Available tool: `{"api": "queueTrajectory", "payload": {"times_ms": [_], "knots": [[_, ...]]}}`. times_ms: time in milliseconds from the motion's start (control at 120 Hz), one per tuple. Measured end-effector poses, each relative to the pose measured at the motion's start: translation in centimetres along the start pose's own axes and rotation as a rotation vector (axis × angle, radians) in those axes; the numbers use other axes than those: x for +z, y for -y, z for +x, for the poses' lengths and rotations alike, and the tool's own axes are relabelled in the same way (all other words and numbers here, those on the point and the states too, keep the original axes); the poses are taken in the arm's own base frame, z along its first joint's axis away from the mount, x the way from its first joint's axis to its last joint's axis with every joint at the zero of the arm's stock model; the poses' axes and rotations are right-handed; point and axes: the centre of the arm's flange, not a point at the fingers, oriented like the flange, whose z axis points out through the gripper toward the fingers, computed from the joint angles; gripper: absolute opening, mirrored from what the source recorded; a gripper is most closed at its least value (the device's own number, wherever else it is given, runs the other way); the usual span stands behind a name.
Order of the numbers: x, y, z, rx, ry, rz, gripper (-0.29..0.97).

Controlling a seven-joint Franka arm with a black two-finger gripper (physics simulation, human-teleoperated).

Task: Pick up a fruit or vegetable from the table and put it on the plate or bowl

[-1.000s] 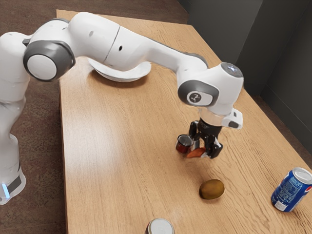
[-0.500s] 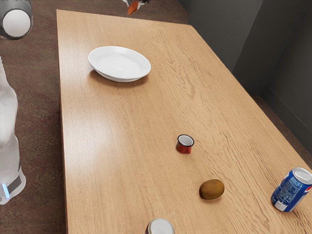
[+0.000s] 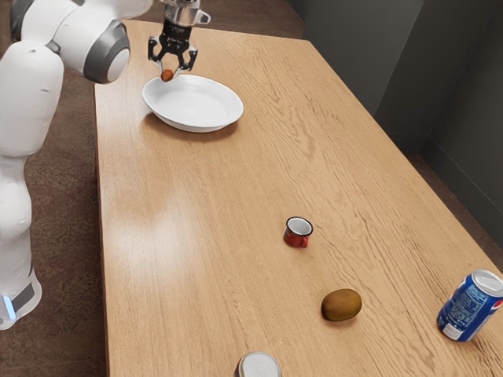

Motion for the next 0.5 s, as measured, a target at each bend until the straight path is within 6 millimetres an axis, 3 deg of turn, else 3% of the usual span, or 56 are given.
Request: {"api": "queueTrajectory", "payload": {"times_ms": [225, 500], "knots": [[1.7, -0.3, 0.4, 0.039, 0.022, -0.009, 0.13], [2.4, -3.2, 0.8, 0.120, -0.025, -0.059, 0.13]]}}
